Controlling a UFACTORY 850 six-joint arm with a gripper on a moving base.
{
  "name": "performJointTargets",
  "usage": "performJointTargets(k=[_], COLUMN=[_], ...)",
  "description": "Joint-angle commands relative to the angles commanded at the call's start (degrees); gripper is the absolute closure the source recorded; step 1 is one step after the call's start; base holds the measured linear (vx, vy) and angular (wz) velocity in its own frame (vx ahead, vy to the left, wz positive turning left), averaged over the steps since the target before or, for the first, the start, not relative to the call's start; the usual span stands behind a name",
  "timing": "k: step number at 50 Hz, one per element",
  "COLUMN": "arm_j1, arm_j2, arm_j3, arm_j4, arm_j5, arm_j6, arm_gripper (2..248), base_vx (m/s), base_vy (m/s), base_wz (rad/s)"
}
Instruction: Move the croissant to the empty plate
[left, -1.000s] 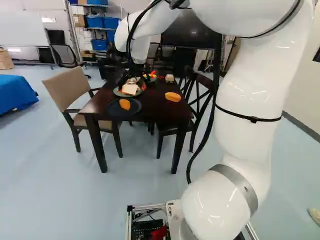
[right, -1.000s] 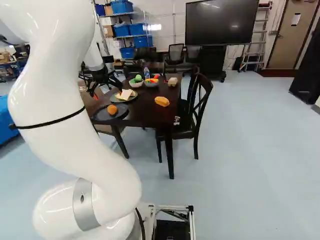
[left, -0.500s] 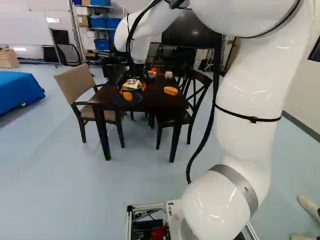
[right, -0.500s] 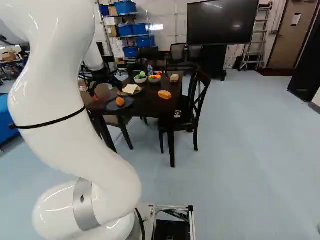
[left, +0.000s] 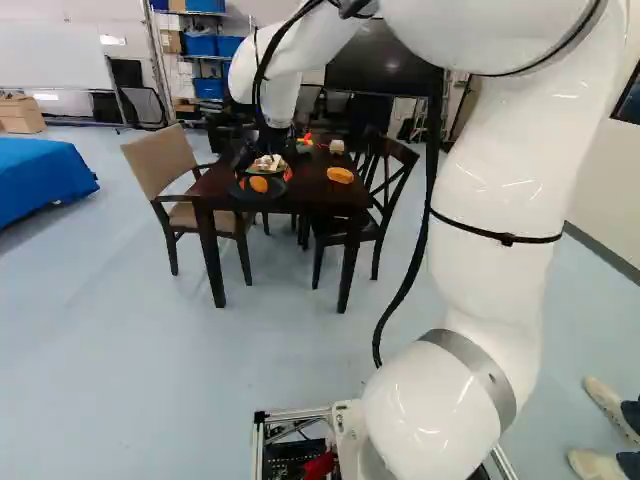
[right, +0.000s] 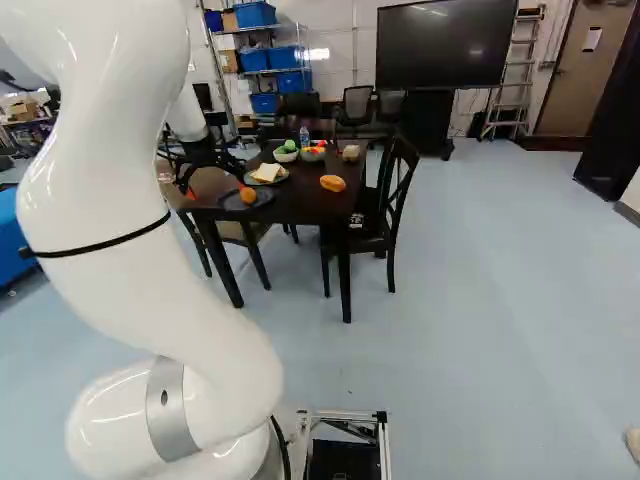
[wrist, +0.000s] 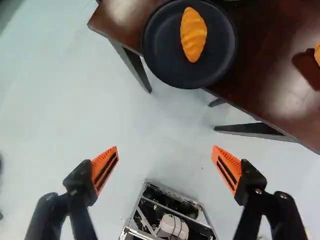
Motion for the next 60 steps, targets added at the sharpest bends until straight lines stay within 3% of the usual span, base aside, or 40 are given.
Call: performJointTargets(k=[31, 60], arm_j1=[-0.31, -2.04], arm_j2=[0.38, 2.5], arm_j3=[0.88, 5.76], arm_j4=[-0.01, -0.09], arm_j5=[1.13, 7.38], arm_j6=[0.0, 0.0], arm_gripper=[3, 3], base_vx=[0.0, 0.0], base_vy=[0.0, 0.0], base_wz=[0.0, 0.0])
